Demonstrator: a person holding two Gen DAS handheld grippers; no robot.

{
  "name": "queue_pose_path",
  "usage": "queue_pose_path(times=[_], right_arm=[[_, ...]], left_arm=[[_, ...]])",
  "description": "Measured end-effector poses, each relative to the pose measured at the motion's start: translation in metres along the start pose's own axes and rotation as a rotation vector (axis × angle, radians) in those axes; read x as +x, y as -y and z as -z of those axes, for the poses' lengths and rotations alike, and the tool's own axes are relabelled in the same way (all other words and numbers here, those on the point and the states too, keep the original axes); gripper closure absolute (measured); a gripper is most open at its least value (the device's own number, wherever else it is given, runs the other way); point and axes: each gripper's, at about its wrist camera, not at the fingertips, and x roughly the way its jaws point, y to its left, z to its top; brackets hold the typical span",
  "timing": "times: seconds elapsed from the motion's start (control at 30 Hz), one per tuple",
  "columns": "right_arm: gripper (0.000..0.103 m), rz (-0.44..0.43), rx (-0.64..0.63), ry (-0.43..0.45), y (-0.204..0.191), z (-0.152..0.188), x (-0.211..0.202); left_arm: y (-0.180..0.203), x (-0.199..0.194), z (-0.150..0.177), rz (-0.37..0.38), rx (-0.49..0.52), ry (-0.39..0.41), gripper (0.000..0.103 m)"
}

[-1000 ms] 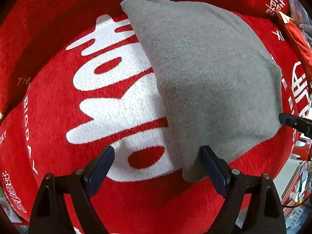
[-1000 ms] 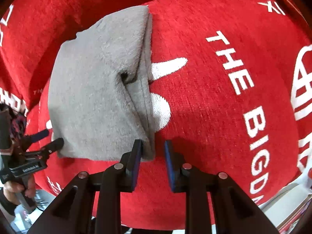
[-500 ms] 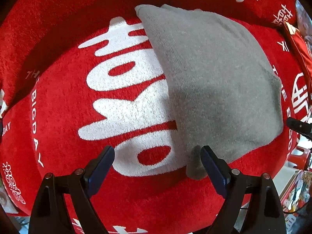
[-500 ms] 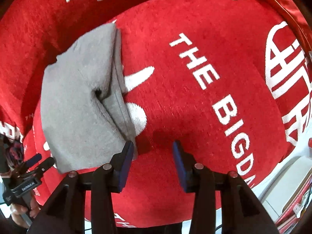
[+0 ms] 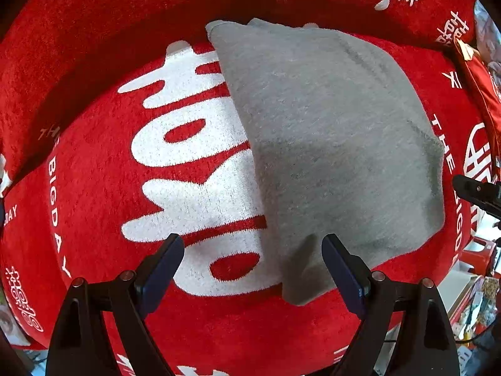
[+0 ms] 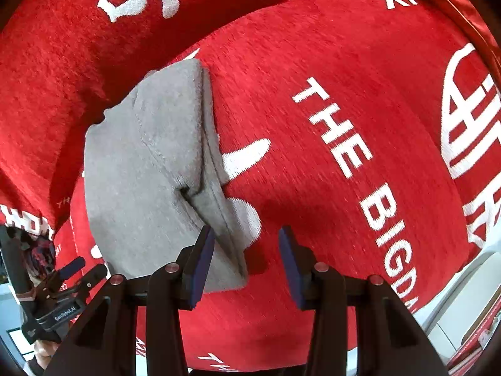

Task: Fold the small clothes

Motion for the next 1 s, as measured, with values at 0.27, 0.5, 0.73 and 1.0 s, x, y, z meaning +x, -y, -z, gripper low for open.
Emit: queue_pose_path(times=[0.27, 0.5, 0.73, 1.0], right_arm=[[0.052, -0.015, -0.013, -0.01, 0.001, -0.011, 0.004], [0.045, -0.046, -0.014, -0.014, 0.005, -0.023, 0.006], [0.042, -0.15, 0.01, -0.011, 0.008, -0.043, 0.008], [0.057, -0.262, 0.01, -0.028, -0.011, -0.092, 0.043]], left_arm=[[-0.004, 0.0, -0.012, 0.034, -0.067, 0.021, 0.0], [-0.006, 0.002, -0.023, 0.053, -0.111, 0.005, 0.0], [-0.026, 0.0, -0.039, 0.053, -0.212, 0.03, 0.0], [-0.041, 0.007, -0.07, 0.115, -0.319, 0.067, 0.0]])
